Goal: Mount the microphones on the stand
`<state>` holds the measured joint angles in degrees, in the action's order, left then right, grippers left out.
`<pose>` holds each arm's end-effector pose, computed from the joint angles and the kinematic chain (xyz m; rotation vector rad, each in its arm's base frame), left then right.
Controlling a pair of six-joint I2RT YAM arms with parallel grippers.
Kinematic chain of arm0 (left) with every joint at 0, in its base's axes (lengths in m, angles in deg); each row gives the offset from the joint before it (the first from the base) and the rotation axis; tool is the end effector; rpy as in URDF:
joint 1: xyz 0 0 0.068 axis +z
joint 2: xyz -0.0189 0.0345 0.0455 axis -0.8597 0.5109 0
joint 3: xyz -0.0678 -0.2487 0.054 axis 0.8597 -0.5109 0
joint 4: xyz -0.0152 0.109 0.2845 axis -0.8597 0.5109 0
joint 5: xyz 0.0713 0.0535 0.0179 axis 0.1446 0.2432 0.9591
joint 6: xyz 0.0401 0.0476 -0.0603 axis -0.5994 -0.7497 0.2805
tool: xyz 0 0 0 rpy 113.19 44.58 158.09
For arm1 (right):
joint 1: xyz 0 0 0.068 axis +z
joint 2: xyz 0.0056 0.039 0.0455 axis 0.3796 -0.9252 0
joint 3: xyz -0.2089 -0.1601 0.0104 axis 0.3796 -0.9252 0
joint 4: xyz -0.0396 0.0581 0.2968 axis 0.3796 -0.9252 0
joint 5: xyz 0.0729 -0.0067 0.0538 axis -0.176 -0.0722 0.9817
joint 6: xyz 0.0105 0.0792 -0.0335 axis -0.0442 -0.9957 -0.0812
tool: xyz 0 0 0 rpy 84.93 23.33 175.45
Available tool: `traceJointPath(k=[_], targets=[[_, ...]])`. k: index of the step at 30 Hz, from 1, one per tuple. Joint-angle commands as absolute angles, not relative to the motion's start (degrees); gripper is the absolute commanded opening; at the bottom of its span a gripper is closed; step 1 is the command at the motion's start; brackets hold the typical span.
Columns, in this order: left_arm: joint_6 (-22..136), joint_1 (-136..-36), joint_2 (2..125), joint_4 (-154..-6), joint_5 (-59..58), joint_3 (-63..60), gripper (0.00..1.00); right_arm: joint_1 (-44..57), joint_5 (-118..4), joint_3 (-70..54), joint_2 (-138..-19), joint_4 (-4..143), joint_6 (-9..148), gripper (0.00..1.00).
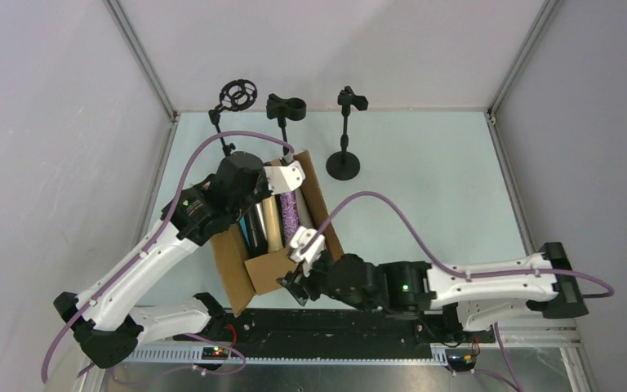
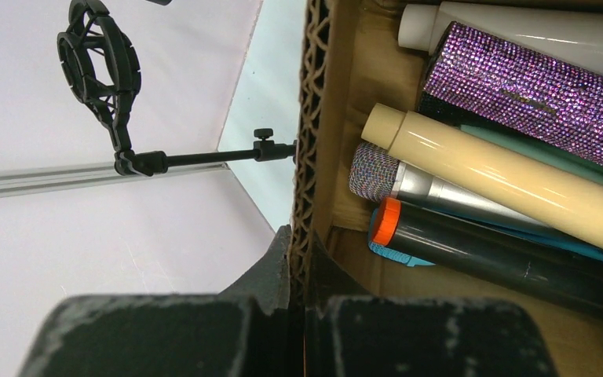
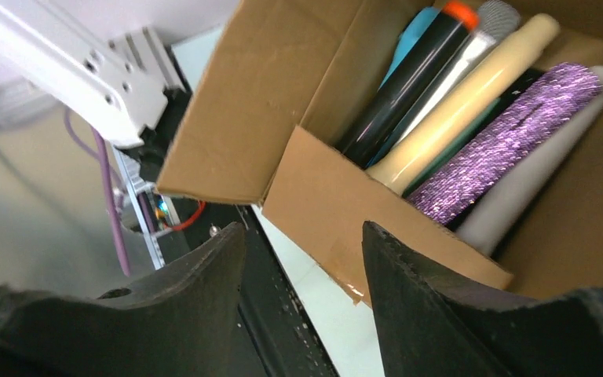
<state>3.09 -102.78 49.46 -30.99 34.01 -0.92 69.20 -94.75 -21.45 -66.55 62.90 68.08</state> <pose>0.2331 -0.1744 0.3692 1.2708 1.7500 0.4908 0.0288 0.3615 0.3414 -0.9182 1.6078 0.7694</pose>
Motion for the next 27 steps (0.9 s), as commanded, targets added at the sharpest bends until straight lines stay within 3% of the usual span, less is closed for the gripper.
traceJointPath(k=[1, 10, 19, 27], targets=[[5.51, -102.94, 47.86, -34.3, 34.35, 2.5, 0.0, 65.08, -86.9, -20.15, -70.4, 64.92, 70.54, 0.61], [6.02, -102.96, 47.58, -34.06, 34.06, 2.6, 0.0, 57.14, -87.47, -20.17, -77.37, 74.36, 67.98, 0.59], [6.65, -103.02, 47.27, -33.44, 33.72, 2.96, 0.0, 54.81, -89.07, -20.34, -84.44, 72.09, 65.23, 0.57], [6.06, -103.28, 47.25, -33.32, 34.17, 3.2, 0.0, 54.96, -85.58, -22.67, -78.48, 69.44, 63.36, 0.42]])
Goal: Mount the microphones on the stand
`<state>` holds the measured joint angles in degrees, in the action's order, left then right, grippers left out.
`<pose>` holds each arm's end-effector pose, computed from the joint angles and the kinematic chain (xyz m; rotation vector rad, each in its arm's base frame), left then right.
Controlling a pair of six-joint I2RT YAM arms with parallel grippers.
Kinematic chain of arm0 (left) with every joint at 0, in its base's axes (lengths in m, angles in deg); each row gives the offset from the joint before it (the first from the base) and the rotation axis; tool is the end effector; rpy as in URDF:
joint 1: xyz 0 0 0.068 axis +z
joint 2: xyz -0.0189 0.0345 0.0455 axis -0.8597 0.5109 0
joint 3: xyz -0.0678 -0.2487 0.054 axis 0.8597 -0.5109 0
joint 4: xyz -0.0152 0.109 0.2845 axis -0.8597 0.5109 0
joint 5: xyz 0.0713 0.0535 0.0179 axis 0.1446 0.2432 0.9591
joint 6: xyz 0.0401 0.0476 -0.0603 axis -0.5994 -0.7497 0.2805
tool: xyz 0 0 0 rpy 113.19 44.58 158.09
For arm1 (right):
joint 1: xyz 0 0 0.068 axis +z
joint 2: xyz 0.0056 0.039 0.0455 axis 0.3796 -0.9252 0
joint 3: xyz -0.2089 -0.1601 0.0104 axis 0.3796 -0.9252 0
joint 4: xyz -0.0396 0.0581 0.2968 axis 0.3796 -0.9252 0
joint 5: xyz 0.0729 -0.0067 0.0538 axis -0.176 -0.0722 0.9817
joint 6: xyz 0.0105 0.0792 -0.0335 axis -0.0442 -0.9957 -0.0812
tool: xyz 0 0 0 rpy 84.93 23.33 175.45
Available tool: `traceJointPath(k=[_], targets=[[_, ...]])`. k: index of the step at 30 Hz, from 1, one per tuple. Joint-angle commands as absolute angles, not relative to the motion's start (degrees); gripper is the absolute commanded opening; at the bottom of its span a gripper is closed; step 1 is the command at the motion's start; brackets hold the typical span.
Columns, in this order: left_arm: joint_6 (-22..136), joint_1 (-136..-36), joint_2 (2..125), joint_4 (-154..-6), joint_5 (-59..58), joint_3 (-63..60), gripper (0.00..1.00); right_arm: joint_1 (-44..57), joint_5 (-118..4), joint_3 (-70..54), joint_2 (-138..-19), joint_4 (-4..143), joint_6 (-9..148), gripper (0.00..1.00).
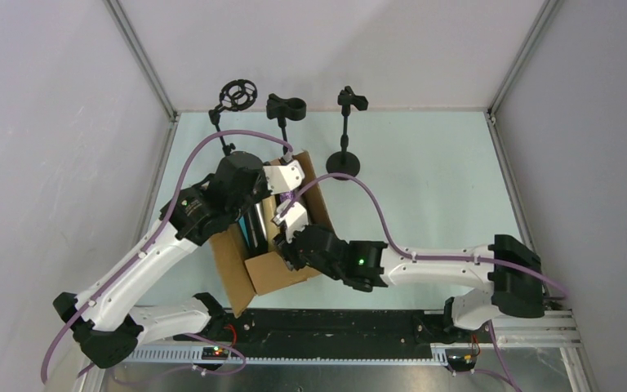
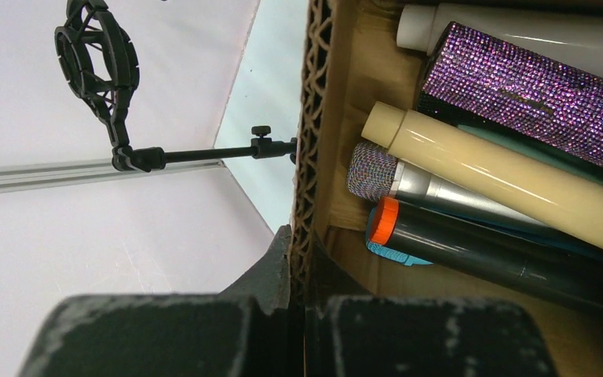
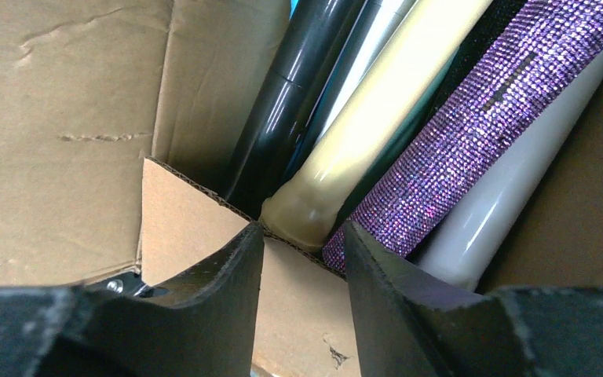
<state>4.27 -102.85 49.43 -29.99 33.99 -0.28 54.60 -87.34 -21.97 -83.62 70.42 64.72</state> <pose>0.2315 -0.1734 0.3716 1.2574 1.7638 0.4793 0.1246 0.4062 0.2421 -0.8560 1.8203 0.6173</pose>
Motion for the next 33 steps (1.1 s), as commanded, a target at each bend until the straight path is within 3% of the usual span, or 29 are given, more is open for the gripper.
traceJointPath(k=[1, 6, 12, 18, 27, 33], targets=[[6.05, -103.3, 47.27, -33.32, 34.29, 3.26, 0.0, 55.19, -84.17, -22.81, -77.21, 68.59, 62.84, 0.41], [5.72, -103.43, 47.56, -33.32, 34.68, 3.22, 0.0, 55.25, -77.87, -23.49, -73.84, 65.57, 62.38, 0.31], [5.08, -103.53, 47.44, -33.31, 35.15, 3.44, 0.0, 55.5, -74.79, -23.57, -71.92, 58.76, 61.1, 0.29], [5.31, -103.49, 47.77, -33.33, 35.08, 3.45, 0.0, 55.63, -87.74, -21.79, -74.26, 63.97, 62.39, 0.37], [4.73, -103.58, 47.32, -33.33, 35.42, 3.49, 0.0, 54.55, -97.08, -21.42, -82.09, 79.41, 62.17, 0.33], [4.75, -103.62, 46.68, -33.32, 35.42, 3.29, 0.0, 54.08, -96.7, -20.93, -84.73, 73.66, 59.7, 0.31]])
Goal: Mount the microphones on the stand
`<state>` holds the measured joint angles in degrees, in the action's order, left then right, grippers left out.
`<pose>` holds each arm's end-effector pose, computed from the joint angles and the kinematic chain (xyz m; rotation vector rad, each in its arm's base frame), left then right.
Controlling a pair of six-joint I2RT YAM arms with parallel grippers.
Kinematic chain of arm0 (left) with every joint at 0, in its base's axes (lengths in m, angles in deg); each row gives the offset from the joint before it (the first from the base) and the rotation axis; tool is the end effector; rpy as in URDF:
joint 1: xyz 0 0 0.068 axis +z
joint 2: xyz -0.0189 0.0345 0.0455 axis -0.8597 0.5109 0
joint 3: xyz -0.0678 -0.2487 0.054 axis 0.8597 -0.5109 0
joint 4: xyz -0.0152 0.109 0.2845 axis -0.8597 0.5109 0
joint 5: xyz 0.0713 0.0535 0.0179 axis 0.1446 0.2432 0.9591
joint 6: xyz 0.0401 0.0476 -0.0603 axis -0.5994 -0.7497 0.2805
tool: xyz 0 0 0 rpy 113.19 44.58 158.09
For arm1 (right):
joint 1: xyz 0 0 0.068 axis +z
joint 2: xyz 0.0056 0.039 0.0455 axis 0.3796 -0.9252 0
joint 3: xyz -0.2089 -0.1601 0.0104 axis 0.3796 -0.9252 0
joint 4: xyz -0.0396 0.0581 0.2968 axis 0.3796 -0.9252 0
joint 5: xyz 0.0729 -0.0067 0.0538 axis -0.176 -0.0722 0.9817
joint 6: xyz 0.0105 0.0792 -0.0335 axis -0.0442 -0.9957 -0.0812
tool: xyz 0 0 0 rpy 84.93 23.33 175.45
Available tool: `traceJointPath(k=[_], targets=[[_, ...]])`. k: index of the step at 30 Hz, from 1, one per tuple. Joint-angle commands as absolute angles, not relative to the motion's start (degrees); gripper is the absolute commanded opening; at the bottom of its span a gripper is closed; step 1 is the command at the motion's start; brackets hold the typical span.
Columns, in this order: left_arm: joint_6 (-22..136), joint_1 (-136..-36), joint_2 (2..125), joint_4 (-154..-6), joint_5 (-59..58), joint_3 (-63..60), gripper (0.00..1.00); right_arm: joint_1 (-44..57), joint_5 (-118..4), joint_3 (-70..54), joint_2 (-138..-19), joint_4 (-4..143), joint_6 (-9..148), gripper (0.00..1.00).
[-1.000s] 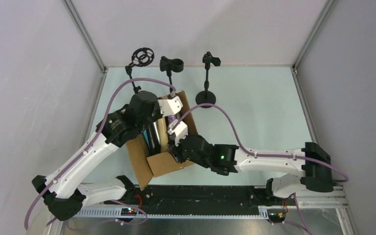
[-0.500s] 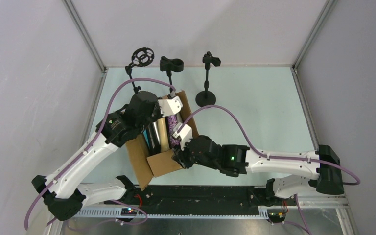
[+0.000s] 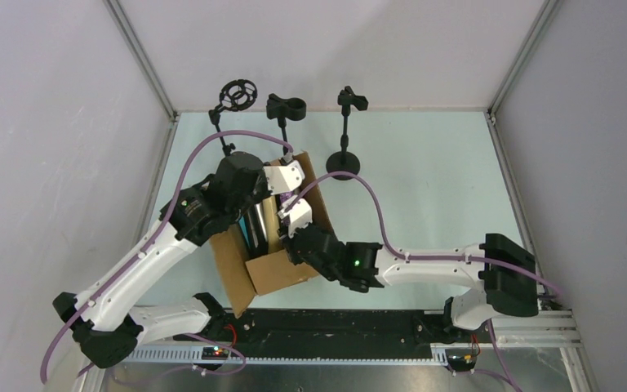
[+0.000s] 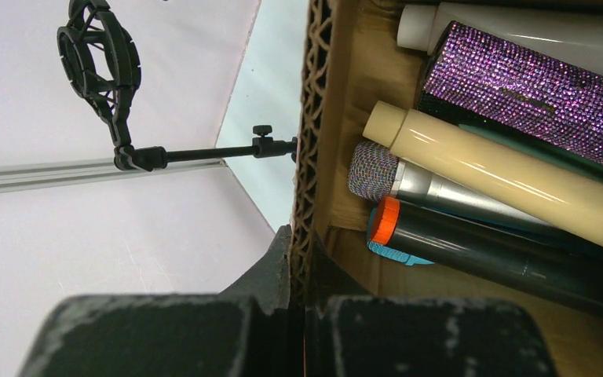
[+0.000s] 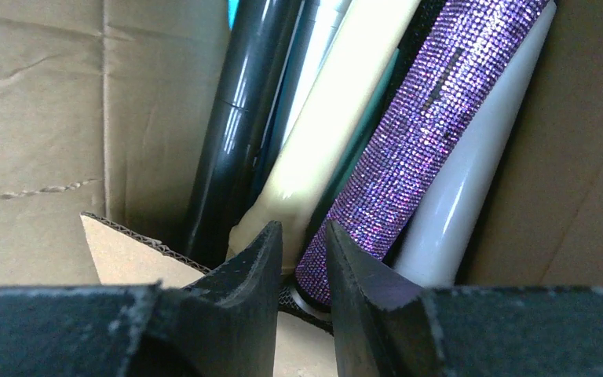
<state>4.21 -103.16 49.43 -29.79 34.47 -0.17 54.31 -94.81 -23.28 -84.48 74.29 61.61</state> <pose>0.2305 -0.1738 0.3721 1.2595 1.7621 0.4863 0.1351 0.4022 0.2370 -0.6881 1.8232 0.5589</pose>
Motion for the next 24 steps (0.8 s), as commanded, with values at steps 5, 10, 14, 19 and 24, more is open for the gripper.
traceJointPath(k=[5, 10, 14, 19, 24], targets=[[4.94, -103.73, 46.96, -33.31, 35.07, 3.25, 0.0, 55.02, -93.06, -22.55, -80.15, 69.55, 58.54, 0.25], [4.46, -103.87, 47.4, -33.38, 35.48, 3.75, 0.0, 57.3, -91.04, -23.08, -75.71, 65.08, 57.35, 0.22], [4.16, -103.92, 47.39, -33.37, 35.86, 3.71, 0.0, 59.0, -89.13, -23.2, -74.18, 60.16, 56.17, 0.18], [3.96, -103.93, 46.99, -33.4, 35.99, 3.32, 0.0, 59.96, -87.62, -24.05, -74.68, 57.41, 54.52, 0.16], [4.1, -103.93, 47.04, -33.3, 35.85, 3.07, 0.0, 60.3, -92.06, -24.0, -74.97, 62.62, 56.39, 0.33]])
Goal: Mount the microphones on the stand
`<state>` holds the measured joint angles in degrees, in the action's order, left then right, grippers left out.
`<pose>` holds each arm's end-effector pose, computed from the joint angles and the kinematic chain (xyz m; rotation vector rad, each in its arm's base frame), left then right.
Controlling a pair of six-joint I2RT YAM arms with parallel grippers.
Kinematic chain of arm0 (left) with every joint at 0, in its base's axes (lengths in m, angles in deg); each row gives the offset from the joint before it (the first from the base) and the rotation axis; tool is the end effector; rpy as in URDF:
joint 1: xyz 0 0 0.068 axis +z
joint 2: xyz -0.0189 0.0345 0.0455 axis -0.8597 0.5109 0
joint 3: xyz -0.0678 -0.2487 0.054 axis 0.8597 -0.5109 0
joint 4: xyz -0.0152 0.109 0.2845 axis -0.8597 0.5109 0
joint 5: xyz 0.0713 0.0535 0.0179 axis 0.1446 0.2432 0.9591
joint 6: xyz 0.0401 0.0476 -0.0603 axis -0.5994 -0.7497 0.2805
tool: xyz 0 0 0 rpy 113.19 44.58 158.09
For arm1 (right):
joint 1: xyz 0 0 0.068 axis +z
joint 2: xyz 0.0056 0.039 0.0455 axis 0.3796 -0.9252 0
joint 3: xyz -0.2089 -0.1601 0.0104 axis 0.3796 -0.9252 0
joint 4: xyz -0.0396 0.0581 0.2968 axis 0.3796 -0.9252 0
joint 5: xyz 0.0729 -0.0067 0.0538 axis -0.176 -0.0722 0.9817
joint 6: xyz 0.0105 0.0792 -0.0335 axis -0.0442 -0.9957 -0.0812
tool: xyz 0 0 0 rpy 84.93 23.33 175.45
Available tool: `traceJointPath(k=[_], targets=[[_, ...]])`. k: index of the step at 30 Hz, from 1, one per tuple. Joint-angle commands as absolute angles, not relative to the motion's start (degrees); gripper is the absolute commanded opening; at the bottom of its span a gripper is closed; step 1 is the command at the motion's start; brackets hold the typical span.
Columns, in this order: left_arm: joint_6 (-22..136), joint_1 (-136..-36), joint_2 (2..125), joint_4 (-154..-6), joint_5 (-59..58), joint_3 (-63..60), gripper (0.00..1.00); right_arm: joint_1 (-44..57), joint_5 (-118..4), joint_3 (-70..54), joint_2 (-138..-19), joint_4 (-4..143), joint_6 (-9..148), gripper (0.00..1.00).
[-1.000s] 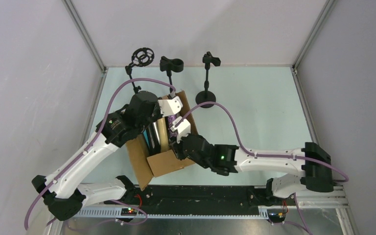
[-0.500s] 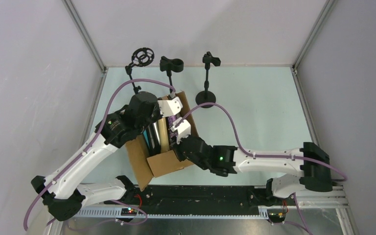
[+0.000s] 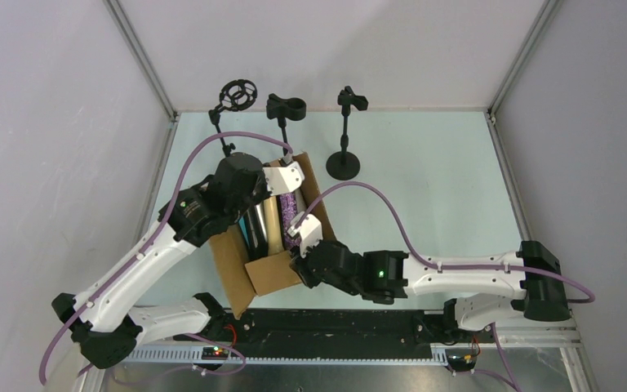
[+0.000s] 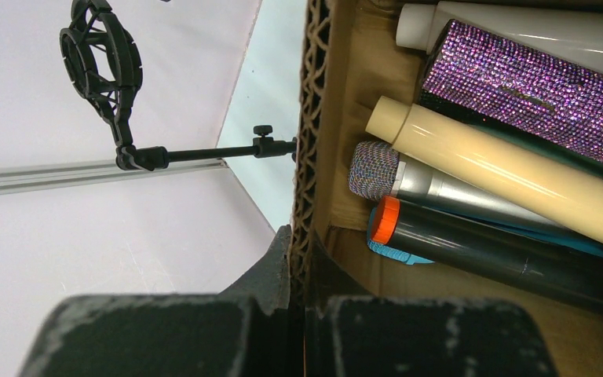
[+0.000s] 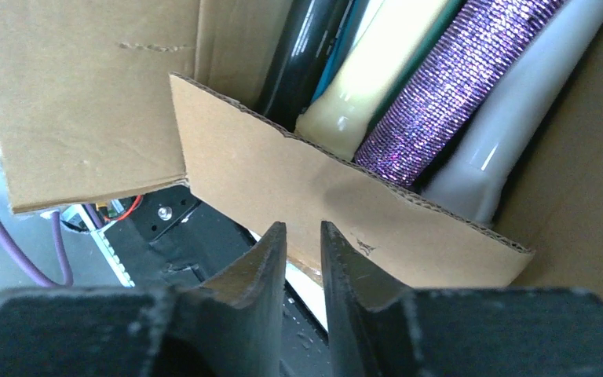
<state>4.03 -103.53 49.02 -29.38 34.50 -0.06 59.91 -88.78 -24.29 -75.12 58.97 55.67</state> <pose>0.2276 -0.1735 0.3740 1.2659 1.7548 0.4845 0.0830 0.3775 0.2568 -0.8436 1.9311 0.6786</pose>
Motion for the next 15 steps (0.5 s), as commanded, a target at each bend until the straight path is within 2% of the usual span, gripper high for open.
traceJointPath(k=[1, 2, 6, 8, 12, 15], targets=[[4.06, -103.93, 47.01, -33.31, 35.93, 3.14, 0.0, 60.31, -93.37, -23.96, -74.59, 63.73, 57.65, 0.35], [3.97, -103.93, 46.94, -33.32, 35.96, 3.21, 0.0, 60.27, -93.74, -23.99, -74.31, 66.58, 59.22, 0.44], [3.64, -103.94, 46.79, -33.25, 36.01, 3.15, 0.0, 59.93, -89.6, -24.46, -73.43, 73.9, 70.42, 0.66], [3.76, -103.95, 46.91, -33.31, 35.81, 3.12, 0.0, 57.85, -79.13, -24.9, -74.58, 76.09, 75.43, 0.72], [3.86, -103.98, 46.79, -33.3, 35.64, 3.3, 0.0, 49.49, -64.46, -23.22, -77.79, 73.53, 72.65, 0.78], [3.65, -103.93, 46.29, -33.33, 35.64, 2.86, 0.0, 46.79, -64.25, -22.74, -79.74, 73.21, 70.0, 0.75]])
